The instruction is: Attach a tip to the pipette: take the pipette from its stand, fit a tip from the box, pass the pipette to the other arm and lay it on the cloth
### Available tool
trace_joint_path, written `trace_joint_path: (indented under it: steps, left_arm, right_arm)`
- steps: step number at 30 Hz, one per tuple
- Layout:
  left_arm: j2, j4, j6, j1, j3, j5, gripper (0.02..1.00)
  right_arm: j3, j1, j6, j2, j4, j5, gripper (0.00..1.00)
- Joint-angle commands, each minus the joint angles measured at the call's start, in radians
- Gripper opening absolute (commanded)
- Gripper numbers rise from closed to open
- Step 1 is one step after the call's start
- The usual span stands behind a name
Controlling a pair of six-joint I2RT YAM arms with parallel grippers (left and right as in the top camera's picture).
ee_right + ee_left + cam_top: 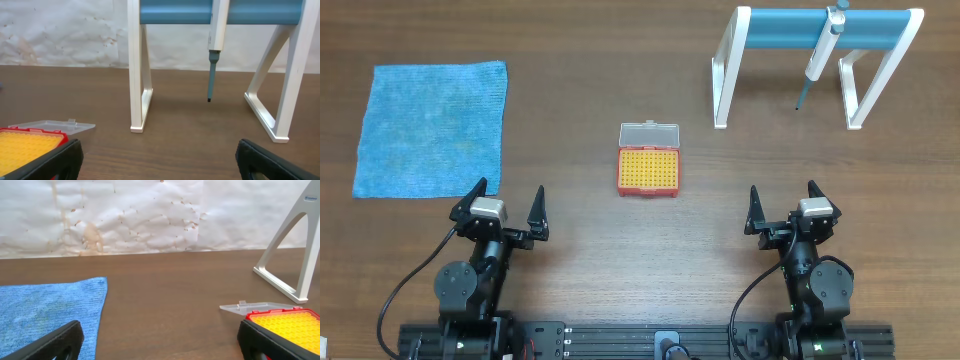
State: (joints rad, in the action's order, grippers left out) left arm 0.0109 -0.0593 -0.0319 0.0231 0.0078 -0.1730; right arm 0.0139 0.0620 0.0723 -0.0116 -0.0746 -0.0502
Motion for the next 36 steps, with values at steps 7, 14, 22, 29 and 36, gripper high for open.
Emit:
trace_joint_path:
  steps: [7, 14, 22, 29, 36]
  left_arm:
    - [-0.005, -0.005, -0.013, -0.001, -0.002, 0.004, 1.0]
    - [-0.005, -0.005, -0.013, -0.001, -0.002, 0.005, 1.0]
    - [-0.005, -0.005, -0.013, -0.001, -0.002, 0.004, 1.0]
    - [-0.005, -0.005, -0.013, -0.001, -0.002, 0.005, 1.0]
    - [-0.005, -0.005, -0.013, -0.001, -0.002, 0.004, 1.0]
  right_arm:
    - [-0.01, 0.004, -0.007, 0.011, 0.004, 0.017, 0.989]
    - [-0.01, 0.004, -0.006, 0.011, 0.005, 0.017, 0.989]
    - [-0.01, -0.002, 0.016, -0.01, 0.06, 0.09, 0.989]
    - [0.106, -0.08, 0.072, -0.397, 0.317, 0.222, 0.989]
    - [0.425, -0.159, -0.032, -1.056, 0.582, 0.214, 0.989]
